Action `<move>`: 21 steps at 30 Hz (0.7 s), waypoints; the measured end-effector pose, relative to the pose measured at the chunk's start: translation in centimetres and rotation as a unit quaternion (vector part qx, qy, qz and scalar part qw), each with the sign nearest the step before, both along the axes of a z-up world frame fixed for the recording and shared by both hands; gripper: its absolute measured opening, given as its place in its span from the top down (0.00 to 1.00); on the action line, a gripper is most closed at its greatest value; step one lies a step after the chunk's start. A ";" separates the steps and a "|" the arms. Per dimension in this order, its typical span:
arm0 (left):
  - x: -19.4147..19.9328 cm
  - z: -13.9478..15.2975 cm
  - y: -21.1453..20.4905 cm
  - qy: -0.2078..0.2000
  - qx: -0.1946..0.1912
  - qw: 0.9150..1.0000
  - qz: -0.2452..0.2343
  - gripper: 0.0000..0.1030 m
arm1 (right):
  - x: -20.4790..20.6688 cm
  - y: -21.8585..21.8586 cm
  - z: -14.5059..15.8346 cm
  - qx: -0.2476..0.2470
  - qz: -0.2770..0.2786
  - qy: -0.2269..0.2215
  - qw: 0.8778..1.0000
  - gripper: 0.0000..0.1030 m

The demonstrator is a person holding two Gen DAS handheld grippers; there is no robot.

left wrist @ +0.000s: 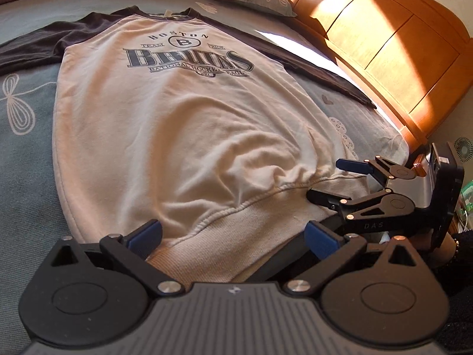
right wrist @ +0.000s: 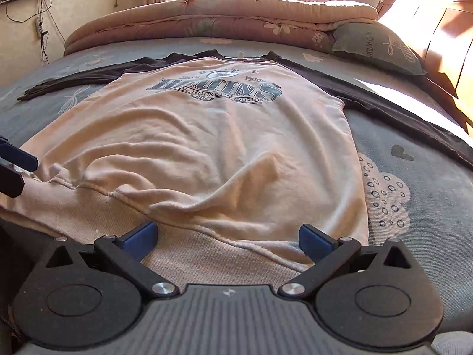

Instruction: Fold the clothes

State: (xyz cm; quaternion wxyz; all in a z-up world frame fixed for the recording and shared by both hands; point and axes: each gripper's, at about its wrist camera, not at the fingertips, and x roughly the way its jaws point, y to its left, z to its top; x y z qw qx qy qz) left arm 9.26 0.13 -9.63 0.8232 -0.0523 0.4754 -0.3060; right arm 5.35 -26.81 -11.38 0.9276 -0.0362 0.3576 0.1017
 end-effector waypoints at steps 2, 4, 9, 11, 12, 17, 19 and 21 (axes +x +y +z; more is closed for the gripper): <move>-0.3 0.2 0.3 0.003 0.004 1.000 -0.002 0.01 | 0.2 -0.5 0.0 0.011 -0.006 0.008 1.000 0.00; -0.7 0.4 0.6 0.005 0.008 1.000 -0.004 0.01 | 0.2 -0.6 -0.1 0.014 -0.014 0.007 1.000 0.00; 1.0 3.2 0.1 -0.005 0.026 1.000 -0.008 0.01 | -0.1 -0.6 0.7 0.033 -0.025 -0.006 0.999 0.00; 2.8 5.0 -1.5 -0.020 0.024 0.999 -0.026 0.01 | -0.2 -0.9 1.4 0.060 -0.021 -0.024 0.998 0.00; 3.8 5.9 -2.3 -0.027 0.022 0.999 -0.034 0.01 | 0.0 -0.9 1.6 0.063 -0.023 -0.033 0.997 0.00; 10.1 8.7 -9.2 -0.046 0.012 0.996 -0.078 0.01 | 2.4 -1.4 1.1 0.077 -0.040 -0.011 0.996 0.00; 12.6 9.1 -12.3 -0.046 0.002 0.995 -0.094 0.01 | 2.6 -1.8 0.0 0.085 -0.043 -0.003 0.995 0.00; 15.1 9.1 -15.8 -0.040 -0.009 0.993 -0.111 0.01 | 2.5 -1.8 0.0 0.084 -0.041 -0.002 0.996 0.00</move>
